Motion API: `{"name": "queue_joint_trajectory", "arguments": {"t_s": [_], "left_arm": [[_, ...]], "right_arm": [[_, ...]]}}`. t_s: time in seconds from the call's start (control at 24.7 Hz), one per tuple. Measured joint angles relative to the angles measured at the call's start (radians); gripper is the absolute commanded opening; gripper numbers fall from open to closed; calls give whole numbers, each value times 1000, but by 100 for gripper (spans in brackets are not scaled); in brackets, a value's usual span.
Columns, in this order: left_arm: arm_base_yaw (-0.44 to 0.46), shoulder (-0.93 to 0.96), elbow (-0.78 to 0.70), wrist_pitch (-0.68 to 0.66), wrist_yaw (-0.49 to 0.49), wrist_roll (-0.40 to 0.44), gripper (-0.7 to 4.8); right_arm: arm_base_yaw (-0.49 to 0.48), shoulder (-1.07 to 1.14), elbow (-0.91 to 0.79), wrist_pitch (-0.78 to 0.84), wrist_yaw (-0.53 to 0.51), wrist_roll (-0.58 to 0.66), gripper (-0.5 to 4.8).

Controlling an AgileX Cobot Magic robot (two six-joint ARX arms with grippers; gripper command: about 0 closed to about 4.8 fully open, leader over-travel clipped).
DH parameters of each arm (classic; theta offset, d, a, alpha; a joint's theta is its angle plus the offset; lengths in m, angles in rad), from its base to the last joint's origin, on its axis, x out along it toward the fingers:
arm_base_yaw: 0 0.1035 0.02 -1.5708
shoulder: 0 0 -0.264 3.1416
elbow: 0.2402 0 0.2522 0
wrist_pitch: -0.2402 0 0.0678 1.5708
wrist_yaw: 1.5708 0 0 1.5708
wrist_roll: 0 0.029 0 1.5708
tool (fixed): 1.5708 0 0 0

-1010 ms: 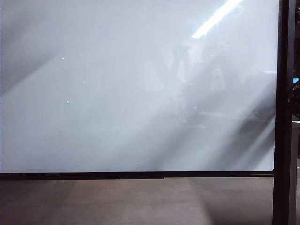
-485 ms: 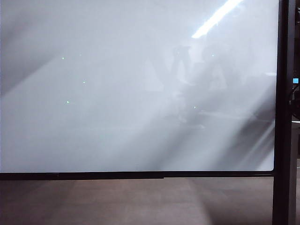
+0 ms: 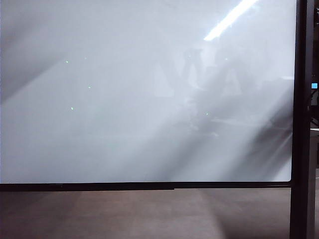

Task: Reach to the right to find the marker pen, pick it up, and write the number 2 on the whiteboard.

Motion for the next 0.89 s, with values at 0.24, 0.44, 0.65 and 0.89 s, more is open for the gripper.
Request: {"name": "queue_joint_trajectory", "arguments": {"t_s": [0.24, 0.44, 0.65, 0.89], "left_arm": [[0, 0, 0, -4, 0, 0, -5], [0, 0, 0, -4, 0, 0, -5], [0, 0, 0, -4, 0, 0, -5], [0, 0, 0, -4, 0, 0, -5]], "right_arm": [[2, 0, 0, 0, 0, 0, 138], [3, 0, 0, 0, 0, 0, 128], [3, 0, 0, 0, -1, -1, 37], [3, 2, 0, 0, 0, 0, 7]]}}
